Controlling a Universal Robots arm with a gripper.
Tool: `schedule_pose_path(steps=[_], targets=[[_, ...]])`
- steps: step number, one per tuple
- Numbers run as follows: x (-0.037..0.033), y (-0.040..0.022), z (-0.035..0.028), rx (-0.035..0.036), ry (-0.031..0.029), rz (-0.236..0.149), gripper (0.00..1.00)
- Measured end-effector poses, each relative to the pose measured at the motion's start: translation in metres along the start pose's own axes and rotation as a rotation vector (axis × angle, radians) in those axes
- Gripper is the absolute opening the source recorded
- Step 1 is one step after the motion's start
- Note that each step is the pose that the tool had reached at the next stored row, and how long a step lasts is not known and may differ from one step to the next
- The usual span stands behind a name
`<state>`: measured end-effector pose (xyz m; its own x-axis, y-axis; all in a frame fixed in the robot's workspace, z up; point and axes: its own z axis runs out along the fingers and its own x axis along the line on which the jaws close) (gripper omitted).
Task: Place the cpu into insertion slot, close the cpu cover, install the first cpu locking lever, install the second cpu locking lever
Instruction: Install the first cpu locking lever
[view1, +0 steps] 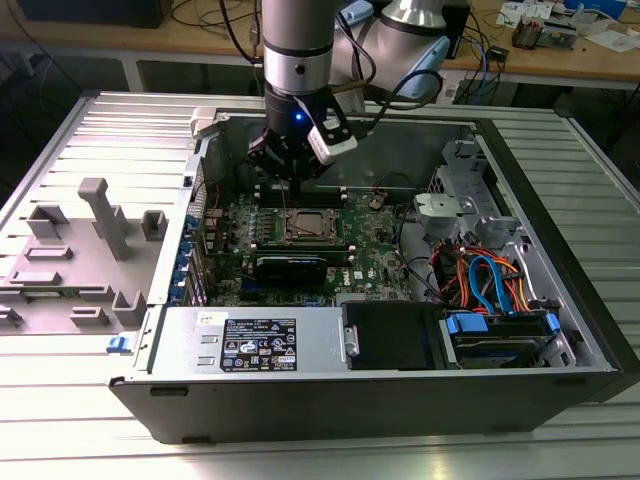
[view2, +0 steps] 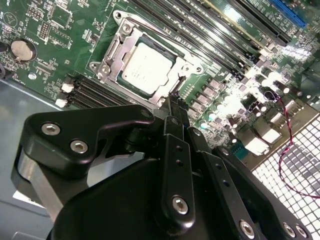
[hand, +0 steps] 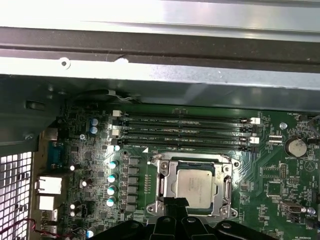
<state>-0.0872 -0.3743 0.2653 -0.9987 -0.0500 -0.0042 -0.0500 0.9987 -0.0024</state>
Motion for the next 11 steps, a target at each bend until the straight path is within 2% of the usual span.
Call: schedule_pose_path(steps=[8,11], targets=[[0.0139,0.0007,0.0,0.0001,-0.0033,0.0,0.11],[0.0232,0.0012,0.0002,0.0003,-0.0052,0.0,0.11]])
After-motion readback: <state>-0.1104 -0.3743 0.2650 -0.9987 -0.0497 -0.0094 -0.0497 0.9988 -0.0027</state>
